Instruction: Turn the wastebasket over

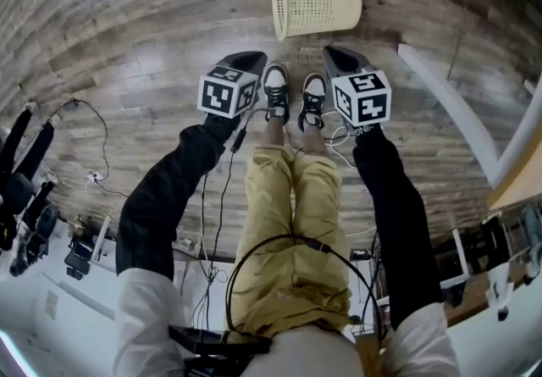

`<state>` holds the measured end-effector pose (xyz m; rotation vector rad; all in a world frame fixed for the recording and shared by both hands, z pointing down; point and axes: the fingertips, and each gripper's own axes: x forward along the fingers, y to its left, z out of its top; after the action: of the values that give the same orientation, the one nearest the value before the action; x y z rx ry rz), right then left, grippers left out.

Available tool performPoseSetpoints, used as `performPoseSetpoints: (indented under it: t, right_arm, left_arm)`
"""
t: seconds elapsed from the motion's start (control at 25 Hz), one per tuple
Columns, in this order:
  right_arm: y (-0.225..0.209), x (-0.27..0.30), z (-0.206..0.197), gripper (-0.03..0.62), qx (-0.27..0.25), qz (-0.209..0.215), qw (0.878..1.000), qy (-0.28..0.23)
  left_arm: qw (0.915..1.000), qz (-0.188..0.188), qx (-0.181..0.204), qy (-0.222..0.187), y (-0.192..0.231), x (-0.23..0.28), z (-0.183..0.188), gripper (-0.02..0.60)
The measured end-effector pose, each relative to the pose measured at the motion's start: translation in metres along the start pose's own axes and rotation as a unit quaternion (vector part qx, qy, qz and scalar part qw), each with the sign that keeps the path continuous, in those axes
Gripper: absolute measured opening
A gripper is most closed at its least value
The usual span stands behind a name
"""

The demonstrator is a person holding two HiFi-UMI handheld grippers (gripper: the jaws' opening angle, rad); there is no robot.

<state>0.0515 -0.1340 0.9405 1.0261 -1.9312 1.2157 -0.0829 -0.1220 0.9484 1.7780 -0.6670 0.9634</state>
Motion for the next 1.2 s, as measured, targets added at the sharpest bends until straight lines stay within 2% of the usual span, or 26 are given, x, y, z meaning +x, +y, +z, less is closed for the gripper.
performPoseSetpoints:
  t: [0.12, 0.32, 0.56, 0.8, 1.04, 1.2]
  right_arm:
    - [-0.006, 0.012, -0.003, 0.021, -0.004, 0.004, 1.0, 0.001]
    - [-0.015, 0.028, -0.016, 0.021, 0.001, 0.005, 1.0, 0.002]
    - [-0.031, 0.058, -0.032, 0.021, 0.007, -0.002, 1.0, 0.014]
    - [-0.047, 0.088, -0.037, 0.021, 0.012, -0.026, 0.999, 0.032]
    - [-0.046, 0.097, -0.036, 0.021, 0.012, -0.018, 0.999, 0.026]
    - [-0.052, 0.098, -0.044, 0.021, 0.017, -0.021, 0.999, 0.027]
  left_arm:
    - [1.0, -0.008, -0.005, -0.003, 0.008, 0.025, 0.014, 0.002]
    - [0.999, -0.016, -0.039, -0.014, 0.027, 0.062, 0.023, 0.013]
    - [0.9979, -0.029, -0.058, 0.002, 0.042, 0.105, 0.009, 0.108]
    - [0.9961, -0.021, -0.084, -0.013, 0.056, 0.132, 0.011, 0.13]
    - [0.9961, -0.027, -0.078, -0.031, 0.054, 0.154, 0.029, 0.137]
    - [0.9967, -0.026, -0.074, -0.02, 0.057, 0.174, 0.027, 0.137]
